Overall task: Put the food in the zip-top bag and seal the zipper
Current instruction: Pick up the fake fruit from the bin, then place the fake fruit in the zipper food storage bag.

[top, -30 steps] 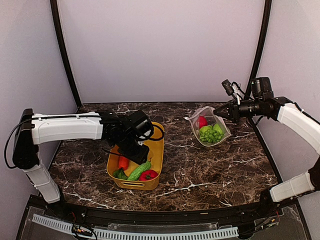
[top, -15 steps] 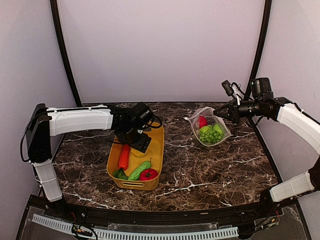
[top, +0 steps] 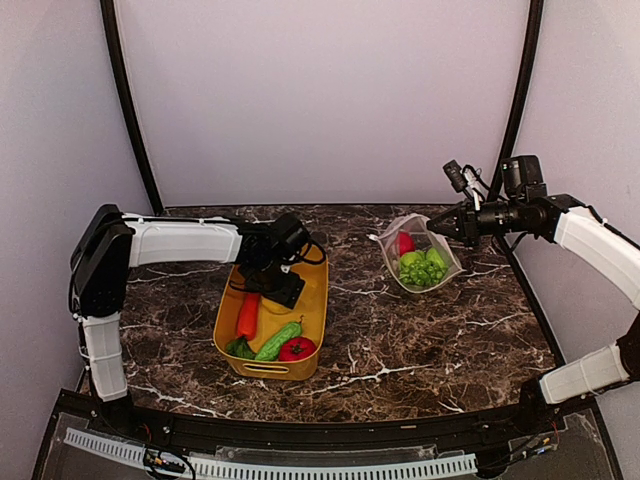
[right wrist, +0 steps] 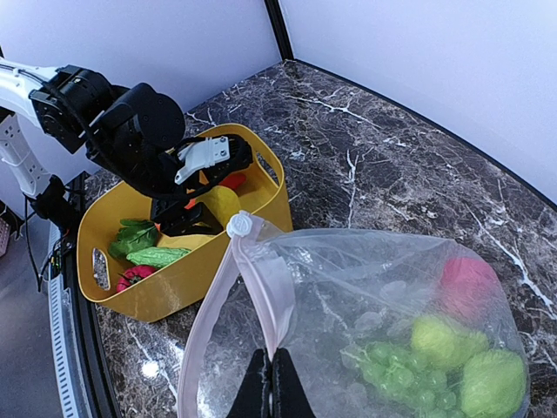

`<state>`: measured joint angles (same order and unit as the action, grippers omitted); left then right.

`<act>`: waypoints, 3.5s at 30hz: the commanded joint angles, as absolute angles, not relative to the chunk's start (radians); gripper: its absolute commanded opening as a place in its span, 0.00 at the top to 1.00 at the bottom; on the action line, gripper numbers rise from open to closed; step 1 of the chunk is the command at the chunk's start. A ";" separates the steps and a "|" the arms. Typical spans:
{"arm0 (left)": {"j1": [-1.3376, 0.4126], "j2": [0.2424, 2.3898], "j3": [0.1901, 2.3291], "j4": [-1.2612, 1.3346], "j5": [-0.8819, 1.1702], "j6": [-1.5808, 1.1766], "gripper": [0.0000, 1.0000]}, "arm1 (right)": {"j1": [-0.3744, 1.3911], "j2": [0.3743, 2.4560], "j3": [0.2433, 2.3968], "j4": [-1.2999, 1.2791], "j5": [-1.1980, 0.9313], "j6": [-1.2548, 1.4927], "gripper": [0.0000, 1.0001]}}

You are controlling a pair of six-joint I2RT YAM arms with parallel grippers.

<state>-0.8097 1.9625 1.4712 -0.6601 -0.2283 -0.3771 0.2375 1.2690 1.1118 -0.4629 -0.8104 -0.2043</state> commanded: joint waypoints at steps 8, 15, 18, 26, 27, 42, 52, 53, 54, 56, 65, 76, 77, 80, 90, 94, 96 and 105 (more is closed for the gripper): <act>-0.802 1.945 1.520 -0.681 -0.215 -0.371 0.40 | 0.238 1.241 1.100 -0.435 -0.798 -0.201 1.00; -0.824 1.814 1.515 -0.628 -0.160 -0.363 0.43 | 0.238 1.243 1.122 -0.445 -0.782 -0.199 1.00; -0.861 1.720 1.463 -0.498 -0.099 -0.329 0.44 | 0.239 1.260 1.162 -0.471 -0.769 -0.200 1.00; -1.010 1.582 1.410 -0.171 -0.049 -0.255 0.47 | 0.260 1.298 1.279 -0.575 -0.785 -0.205 1.00; -1.020 1.573 1.398 -0.088 -0.029 -0.269 0.47 | 0.265 1.298 1.287 -0.585 -0.782 -0.206 1.00; -1.138 1.808 1.565 0.138 0.099 -0.304 0.55 | 0.307 1.299 1.397 -0.693 -0.781 -0.193 1.00; -1.140 1.985 1.800 -0.076 -0.189 -0.318 0.56 | 0.308 1.308 1.406 -0.699 -0.817 -0.162 1.00; -1.140 2.000 1.819 -0.123 -0.213 -0.329 0.57 | 0.308 1.311 1.408 -0.700 -0.820 -0.159 1.00; -1.140 2.021 1.852 -0.146 -0.264 -0.338 0.56 | 0.308 1.312 1.410 -0.700 -0.823 -0.156 1.00; -1.140 2.045 1.877 -0.191 -0.324 -0.361 0.55 | 0.308 1.315 1.415 -0.697 -0.830 -0.150 1.00; -1.128 2.141 1.967 -0.135 -0.311 -0.369 0.37 | 0.308 1.342 1.463 -0.703 -0.828 -0.124 1.00; -1.112 2.133 2.002 -0.079 -0.188 -0.342 0.16 | 0.297 1.355 1.498 -0.710 -0.775 -0.114 1.00; -1.112 2.115 1.978 -0.072 -0.182 -0.341 0.16 | 0.293 1.355 1.496 -0.707 -0.774 -0.113 1.00; -1.112 2.057 1.927 -0.025 -0.156 -0.341 0.16 | 0.284 1.355 1.495 -0.704 -0.763 -0.112 1.00; -1.139 1.733 1.587 0.160 -0.136 -0.292 0.21 | 0.187 1.414 1.501 -0.645 -0.545 -0.192 1.00; -1.138 1.599 1.391 0.217 -0.234 -0.299 0.21 | 0.136 1.553 1.599 -0.678 -0.465 -0.200 1.00; -1.138 1.552 1.330 0.191 -0.284 -0.293 0.21 | 0.133 1.590 1.637 -0.743 -0.548 -0.191 1.00; -1.138 1.396 1.147 -0.071 -0.412 -0.327 0.21 | 0.166 1.457 1.614 -0.755 -0.632 -0.151 1.00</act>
